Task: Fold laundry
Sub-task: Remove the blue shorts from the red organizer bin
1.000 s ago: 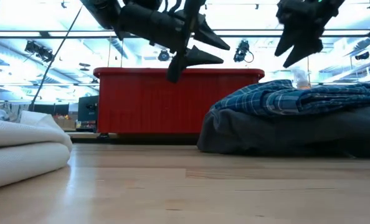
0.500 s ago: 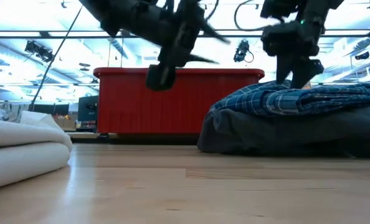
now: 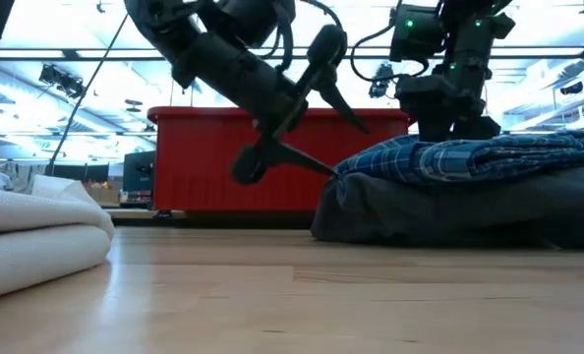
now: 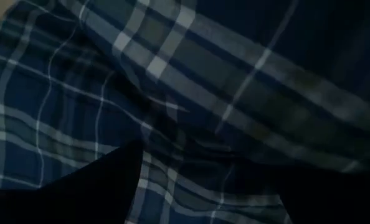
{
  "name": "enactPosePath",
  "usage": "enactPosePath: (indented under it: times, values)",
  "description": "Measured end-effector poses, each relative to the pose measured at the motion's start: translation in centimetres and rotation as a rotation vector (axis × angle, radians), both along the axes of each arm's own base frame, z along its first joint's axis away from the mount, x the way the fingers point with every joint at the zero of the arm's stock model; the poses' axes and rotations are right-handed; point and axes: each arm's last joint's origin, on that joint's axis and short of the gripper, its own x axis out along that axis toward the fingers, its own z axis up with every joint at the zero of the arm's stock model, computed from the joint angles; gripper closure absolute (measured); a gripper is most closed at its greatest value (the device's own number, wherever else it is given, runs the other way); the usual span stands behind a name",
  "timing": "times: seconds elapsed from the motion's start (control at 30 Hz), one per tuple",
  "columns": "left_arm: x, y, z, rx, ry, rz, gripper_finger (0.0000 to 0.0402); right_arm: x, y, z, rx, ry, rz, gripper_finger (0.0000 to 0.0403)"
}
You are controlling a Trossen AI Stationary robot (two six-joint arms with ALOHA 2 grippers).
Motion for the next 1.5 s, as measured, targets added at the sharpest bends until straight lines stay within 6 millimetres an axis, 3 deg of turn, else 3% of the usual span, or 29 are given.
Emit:
enactPosePath:
  times: [0.17,0.37,0.7,0.9,1.1,1.3,1.5]
  values:
    - [1.0,0.2,-1.0,-0.032,-0.059,0.024,0.0093,0.1,0.0,0.0,0.014,-0.011,-0.015,0.0057]
    - [1.7,0.4,-2.0,-0.047,-0.109,0.043,0.0086,0.2,0.0,0.0,0.045,-0.02,-0.048,0.0057]
    - [2.6,0.7,0.3,0.014,-0.381,0.082,0.0086,0.3,0.1,0.0,0.069,-0.036,-0.04,0.0057]
    - [2.7,0.5,2.3,0.141,-0.568,0.044,0.0086,0.5,0.1,0.1,0.089,-0.059,-0.015,0.0057]
    - [2.5,2.0,-0.3,0.022,-0.323,0.084,0.0099,0.5,0.2,0.1,0.107,-0.07,0.001,0.0057]
    - [2.5,2.3,0.1,0.002,-0.341,0.054,0.0121,0.6,0.3,0.3,0.14,-0.099,0.016,0.0057]
    - [2.3,2.4,-0.9,-0.014,-0.24,0.068,0.0135,-0.1,0.5,2.8,0.157,-0.147,-0.003,0.0057]
